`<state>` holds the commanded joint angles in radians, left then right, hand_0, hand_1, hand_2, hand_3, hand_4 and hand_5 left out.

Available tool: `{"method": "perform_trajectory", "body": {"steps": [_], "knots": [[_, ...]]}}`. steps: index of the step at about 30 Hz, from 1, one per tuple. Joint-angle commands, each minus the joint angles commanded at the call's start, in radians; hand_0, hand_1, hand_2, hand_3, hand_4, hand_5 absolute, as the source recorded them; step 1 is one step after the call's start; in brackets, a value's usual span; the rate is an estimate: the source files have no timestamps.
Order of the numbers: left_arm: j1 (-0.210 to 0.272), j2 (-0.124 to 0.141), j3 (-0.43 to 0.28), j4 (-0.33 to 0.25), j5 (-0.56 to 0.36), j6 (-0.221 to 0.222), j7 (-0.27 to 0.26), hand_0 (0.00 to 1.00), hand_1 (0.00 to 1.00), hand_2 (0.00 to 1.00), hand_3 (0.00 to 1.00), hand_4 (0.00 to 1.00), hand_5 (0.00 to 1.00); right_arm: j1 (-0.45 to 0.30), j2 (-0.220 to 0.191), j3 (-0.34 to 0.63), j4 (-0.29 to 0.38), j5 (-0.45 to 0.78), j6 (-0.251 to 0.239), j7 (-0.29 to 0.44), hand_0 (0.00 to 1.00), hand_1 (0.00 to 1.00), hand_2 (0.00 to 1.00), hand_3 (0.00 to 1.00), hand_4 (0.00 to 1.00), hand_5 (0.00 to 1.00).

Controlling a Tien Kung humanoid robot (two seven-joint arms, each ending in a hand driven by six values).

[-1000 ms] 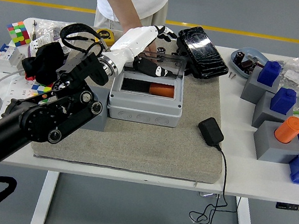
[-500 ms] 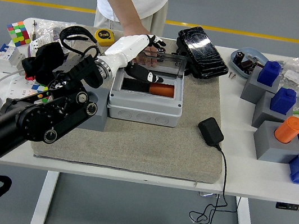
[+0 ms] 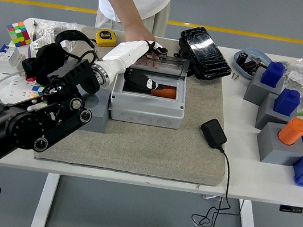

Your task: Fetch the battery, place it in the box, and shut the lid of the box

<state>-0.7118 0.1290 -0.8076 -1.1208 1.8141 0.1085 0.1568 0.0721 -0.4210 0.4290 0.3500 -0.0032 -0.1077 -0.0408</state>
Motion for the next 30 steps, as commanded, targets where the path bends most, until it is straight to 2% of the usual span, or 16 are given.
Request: {"method": "perform_trajectory", "body": {"steps": [7, 14, 24, 30], "knots": [[0.044, 0.033, 0.018, -0.079, -0.023, -0.004, 0.0, 0.725, 0.736, 0.736, 0.77, 0.998, 0.297, -0.002, -0.001, 0.002, 0.001, -0.003, 0.0, 0.0, 0.584, 0.594, 0.569, 0.545, 0.918, 0.475], [0.081, 0.053, 0.053, -0.121, -0.048, -0.009, 0.006, 0.725, 0.732, 0.735, 0.77, 0.998, 0.315, -0.003, 0.001, 0.008, 0.002, -0.006, 0.0, 0.001, 0.583, 0.594, 0.57, 0.545, 0.918, 0.476], [0.115, 0.049, 0.084, -0.14, -0.066, -0.007, 0.0, 0.714, 0.727, 0.737, 0.769, 0.998, 0.326, -0.003, 0.002, 0.007, 0.002, -0.007, 0.0, 0.002, 0.583, 0.594, 0.57, 0.544, 0.919, 0.477], [0.14, 0.051, 0.03, -0.187, -0.084, 0.016, -0.033, 0.711, 0.721, 0.728, 0.763, 0.998, 0.334, -0.002, 0.003, 0.004, 0.002, -0.008, -0.001, 0.003, 0.583, 0.594, 0.569, 0.544, 0.919, 0.476]]}}
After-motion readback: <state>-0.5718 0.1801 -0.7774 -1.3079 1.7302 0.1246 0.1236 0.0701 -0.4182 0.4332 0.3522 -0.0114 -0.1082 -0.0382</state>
